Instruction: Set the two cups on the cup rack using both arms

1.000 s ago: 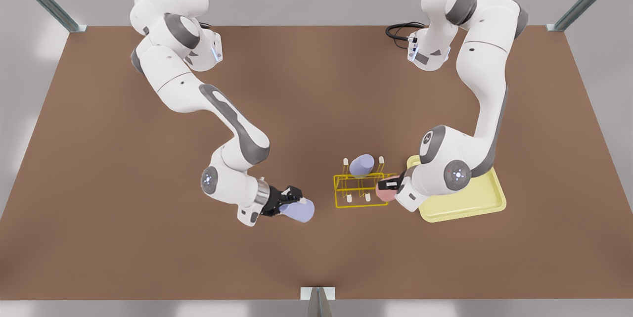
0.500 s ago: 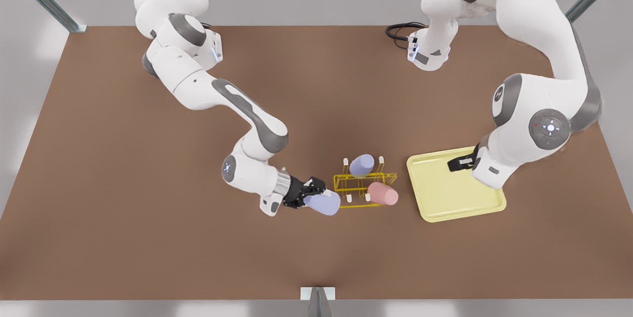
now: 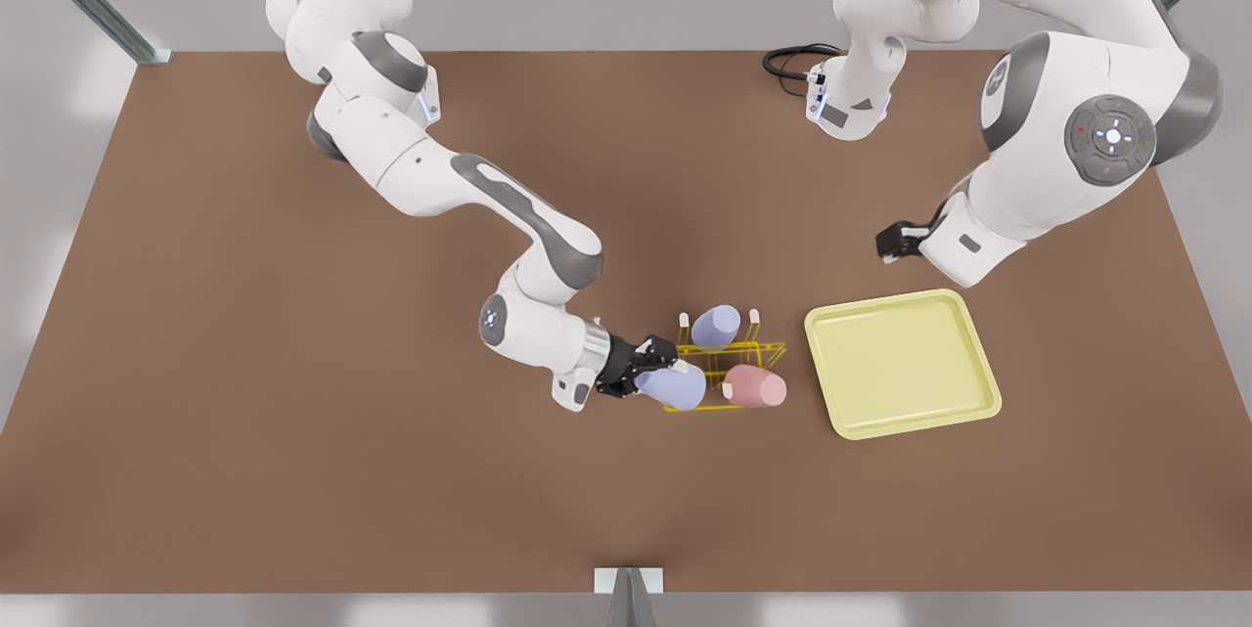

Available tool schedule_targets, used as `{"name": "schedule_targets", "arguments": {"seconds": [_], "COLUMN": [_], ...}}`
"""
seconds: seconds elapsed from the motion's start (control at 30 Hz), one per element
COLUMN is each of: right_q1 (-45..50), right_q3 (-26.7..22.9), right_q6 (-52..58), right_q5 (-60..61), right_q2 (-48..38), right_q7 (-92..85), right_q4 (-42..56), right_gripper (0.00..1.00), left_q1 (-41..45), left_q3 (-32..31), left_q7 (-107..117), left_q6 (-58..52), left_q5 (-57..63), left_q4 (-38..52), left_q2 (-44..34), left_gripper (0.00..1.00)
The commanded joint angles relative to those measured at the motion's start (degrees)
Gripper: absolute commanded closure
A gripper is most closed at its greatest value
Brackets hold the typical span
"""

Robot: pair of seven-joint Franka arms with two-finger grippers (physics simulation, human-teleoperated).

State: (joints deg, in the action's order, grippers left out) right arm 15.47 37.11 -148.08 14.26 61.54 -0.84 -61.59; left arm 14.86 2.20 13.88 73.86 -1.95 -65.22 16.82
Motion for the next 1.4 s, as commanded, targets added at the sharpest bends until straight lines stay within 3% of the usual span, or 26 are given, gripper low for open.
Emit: {"name": "schedule_targets", "arguments": {"seconds": [0.0, 0.1, 0.13, 0.17, 0.83, 0.87, 0.93, 0.97, 1.0, 1.03, 1.1, 1.2, 1.27, 1.33, 1.37], "right_q1": [0.3, 0.6, 1.1, 1.3, 2.5, 1.9, 1.3, -0.5, -3.5, -8.3, -15.5, -23.8, -24.3, -21.2, -20.6], "right_q3": [-0.1, -0.2, -0.3, -0.4, -0.7, -1.0, -10.0, -11.7, -11.8, -11.9, -11.8, -11.9, -17.9, -27.2, -28.9], "right_q6": [-0.5, -0.5, -0.5, -0.6, 0.4, 3.7, 16.1, 21.3, 33.8, 45.0, 61.0, 65.6, 66.2, 66.2, 66.4], "right_q5": [-0.5, -0.6, -0.6, -0.6, -0.4, -0.5, -1.8, -5.7, -16.4, -18.3, -31.0, -40.2, -34.5, -24.7, -23.4], "right_q2": [0.2, 0.4, 0.5, 0.5, -1.0, -3.9, -11.2, -11.5, -15.0, -15.7, -16.6, -18.9, -28.7, -38.4, -44.3], "right_q7": [2.9, 2.8, 2.8, 2.9, 3.8, 4.5, 8.7, 8.7, 10.1, 10.2, 9.0, -8.3, -9.2, -8.6, -8.6], "right_q4": [0.2, 0.2, 0.8, 0.9, 3.9, 3.6, 1.4, 0.6, -0.6, -0.5, -0.1, 0.6, -2.8, -7.6, -12.4], "right_gripper": [0.25, 0.24, 0.15, 0.0, 0.0, 0.0, 0.0, 0.0, 0.0, 0.0, 0.0, 0.0, 0.0, 0.0, 0.0], "left_q1": [0.2, 0.0, 0.0, 0.1, -0.4, -0.8, -0.8, -0.8, -0.8, -0.7, -0.7, -0.7, -0.7, -0.7, -0.7], "left_q3": [-0.2, -0.1, -0.2, -0.3, 0.2, 0.2, 0.2, 0.1, 0.1, 0.1, -0.2, -0.1, 0.0, 0.0, -0.1], "left_q7": [-4.1, -1.2, -1.2, -1.2, -1.7, -1.7, -1.7, -1.7, -1.7, -1.4, -1.4, -1.7, -1.7, -1.7, -1.7], "left_q6": [-2.1, -2.1, -2.1, -2.1, -4.5, -4.6, -4.6, -4.5, -4.5, -4.5, -4.6, -4.6, -4.5, -4.6, -4.6], "left_q5": [-0.6, -0.9, -0.9, -0.9, -0.6, -0.8, -0.8, -0.8, -0.8, -0.8, -0.9, -0.8, -0.9, -0.9, -1.0], "left_q4": [0.1, 0.1, 0.1, 0.1, 1.0, 1.0, 1.0, 1.0, 1.0, 1.0, 1.0, 1.0, 1.0, 1.0, 1.0], "left_q2": [-0.1, -0.4, -0.4, -0.4, -0.6, -0.6, -0.6, -0.6, -0.6, -0.6, -0.6, -0.6, -0.6, -0.6, -0.6], "left_gripper": [0.0, 0.0, 0.0, 0.0, 0.0, 0.0, 0.0, 0.0, 0.0, 0.0, 0.0, 0.0, 0.0, 0.0, 0.0]}}
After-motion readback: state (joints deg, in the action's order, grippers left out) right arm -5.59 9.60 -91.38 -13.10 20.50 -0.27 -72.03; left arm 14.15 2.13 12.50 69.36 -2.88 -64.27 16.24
